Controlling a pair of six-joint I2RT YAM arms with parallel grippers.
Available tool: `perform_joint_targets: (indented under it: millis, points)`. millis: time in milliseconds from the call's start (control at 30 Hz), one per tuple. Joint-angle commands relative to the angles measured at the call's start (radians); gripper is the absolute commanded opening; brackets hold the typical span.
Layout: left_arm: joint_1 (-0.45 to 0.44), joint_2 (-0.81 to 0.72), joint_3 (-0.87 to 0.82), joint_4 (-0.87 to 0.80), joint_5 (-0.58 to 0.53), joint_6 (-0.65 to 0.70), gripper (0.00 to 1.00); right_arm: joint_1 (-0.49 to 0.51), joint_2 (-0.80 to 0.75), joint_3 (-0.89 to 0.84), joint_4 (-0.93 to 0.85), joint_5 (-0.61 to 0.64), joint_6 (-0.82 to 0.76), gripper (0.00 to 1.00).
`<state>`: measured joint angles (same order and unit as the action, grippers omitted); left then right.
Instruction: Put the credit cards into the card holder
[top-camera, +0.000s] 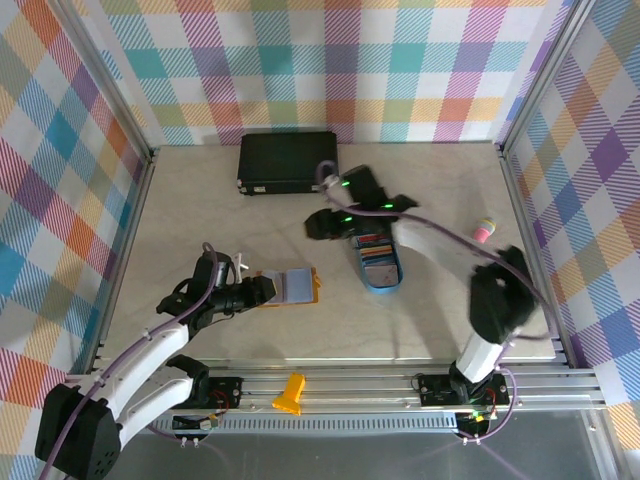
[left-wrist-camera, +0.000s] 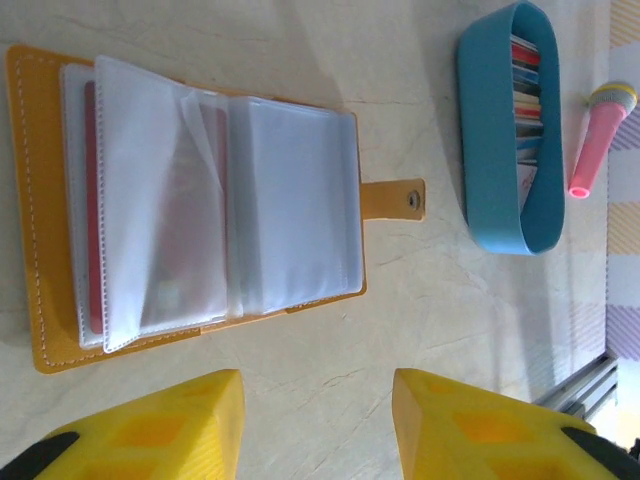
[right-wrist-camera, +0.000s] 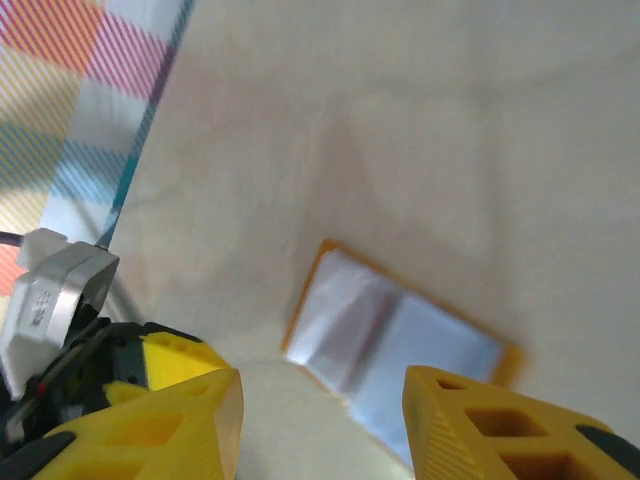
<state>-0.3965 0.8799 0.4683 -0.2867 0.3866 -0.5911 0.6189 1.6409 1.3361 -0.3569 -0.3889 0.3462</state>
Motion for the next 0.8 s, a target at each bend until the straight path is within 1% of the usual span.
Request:
perform_joint_targets:
  millis: [0,33,100,133,167,200,267,300,400,433,500,533,600,700,767]
  points:
    - [-0.020,-0.002,0.071,-0.022,0.019,0.084,0.45,-0.055,-0.188,-0.123,-0.004,0.108,-0.398,0.51]
    - [-0.026,0.004,0.083,-0.018,0.018,0.099,0.46,-0.068,-0.231,-0.142,-0.034,0.111,-0.507,0.54]
    - [-0.042,0.023,0.102,0.000,0.017,0.128,0.49,-0.083,-0.285,-0.148,-0.161,0.173,-0.728,0.62]
    - [-0.049,0.035,0.106,0.040,0.022,0.140,0.50,-0.095,-0.288,-0.135,-0.230,0.179,-0.810,0.63]
    - [-0.058,0.052,0.111,0.069,0.028,0.153,0.51,-0.114,-0.282,-0.120,-0.295,0.180,-0.866,0.64]
    - [-0.066,0.070,0.106,0.116,0.047,0.178,0.52,-0.135,-0.275,-0.117,-0.320,0.188,-0.893,0.63]
    - [-0.095,0.104,0.098,0.210,0.061,0.208,0.56,-0.164,-0.258,-0.116,-0.337,0.222,-0.936,0.60]
    - [-0.108,0.122,0.099,0.252,0.063,0.220,0.57,-0.174,-0.237,-0.116,-0.339,0.272,-0.956,0.59]
    - [-0.129,0.190,0.108,0.350,0.082,0.247,0.60,-0.201,-0.168,-0.146,-0.364,0.320,-1.109,0.61]
    - [-0.132,0.213,0.113,0.376,0.093,0.257,0.60,-0.211,-0.154,-0.161,-0.360,0.318,-1.154,0.62]
    - [-0.145,0.264,0.125,0.406,0.108,0.296,0.60,-0.247,-0.129,-0.178,-0.368,0.258,-1.268,0.63]
    - [-0.151,0.282,0.131,0.411,0.112,0.318,0.61,-0.257,-0.122,-0.186,-0.353,0.249,-1.309,0.63]
    - [-0.159,0.314,0.142,0.421,0.129,0.354,0.61,-0.281,-0.114,-0.207,-0.327,0.177,-1.420,0.64]
    - [-0.163,0.326,0.118,0.494,0.139,0.356,0.62,-0.289,-0.084,-0.224,-0.330,0.138,-1.562,0.65]
    - [-0.165,0.322,0.087,0.555,0.138,0.353,0.63,-0.287,-0.048,-0.213,-0.348,0.130,-1.601,0.63]
